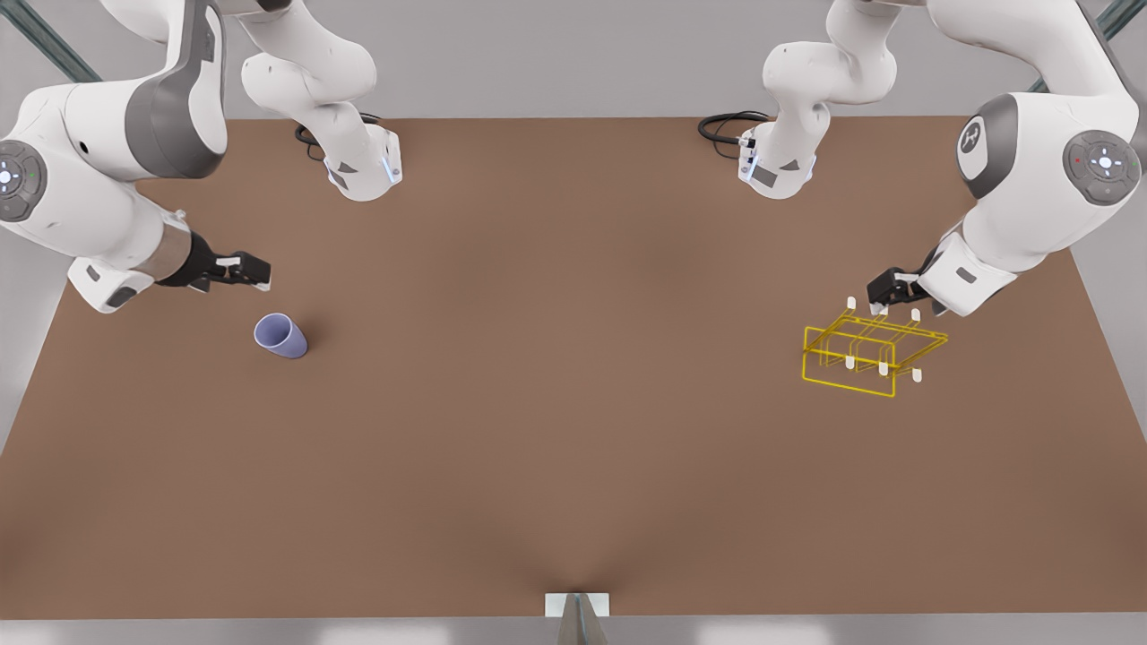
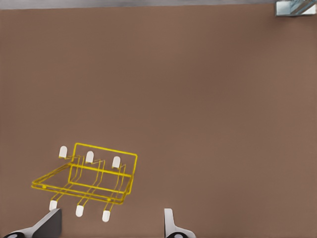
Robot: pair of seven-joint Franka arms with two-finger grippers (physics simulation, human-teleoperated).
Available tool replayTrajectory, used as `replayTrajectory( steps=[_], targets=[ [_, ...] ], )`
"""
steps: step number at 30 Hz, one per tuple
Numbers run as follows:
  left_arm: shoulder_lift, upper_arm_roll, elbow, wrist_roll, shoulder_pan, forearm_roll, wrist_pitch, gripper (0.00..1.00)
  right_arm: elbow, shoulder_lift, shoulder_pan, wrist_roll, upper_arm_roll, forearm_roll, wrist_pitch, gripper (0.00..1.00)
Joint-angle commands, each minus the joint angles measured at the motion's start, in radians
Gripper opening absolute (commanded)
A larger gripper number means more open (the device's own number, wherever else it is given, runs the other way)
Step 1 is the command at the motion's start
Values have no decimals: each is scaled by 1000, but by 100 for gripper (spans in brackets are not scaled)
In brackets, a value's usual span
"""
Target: Place the cup on the cup holder
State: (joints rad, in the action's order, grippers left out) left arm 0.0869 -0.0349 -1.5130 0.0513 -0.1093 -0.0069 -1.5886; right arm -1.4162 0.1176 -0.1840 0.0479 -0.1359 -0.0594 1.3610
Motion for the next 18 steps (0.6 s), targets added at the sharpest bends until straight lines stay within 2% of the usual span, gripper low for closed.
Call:
replayTrajectory(
  steps=[1,4,6,8,14,18],
  targets=[
    [-1,0,0,13,2,1,-11,100,0,-1,-2,10,-1,0,13,100],
    [-1,0,0,13,2,1,-11,100,-7,1,-5,12,-1,1,12,100],
    [-1,1,0,13,2,1,-10,100,-107,22,-61,38,-1,3,53,100],
    [1,1,0,15,2,1,-10,100,-302,19,-66,43,15,21,270,100],
    [2,1,-1,13,2,1,-10,100,-553,20,3,-51,25,55,674,100],
    [-4,1,0,15,0,1,13,100,-670,-1,-2,-68,25,86,779,100]
  ],
)
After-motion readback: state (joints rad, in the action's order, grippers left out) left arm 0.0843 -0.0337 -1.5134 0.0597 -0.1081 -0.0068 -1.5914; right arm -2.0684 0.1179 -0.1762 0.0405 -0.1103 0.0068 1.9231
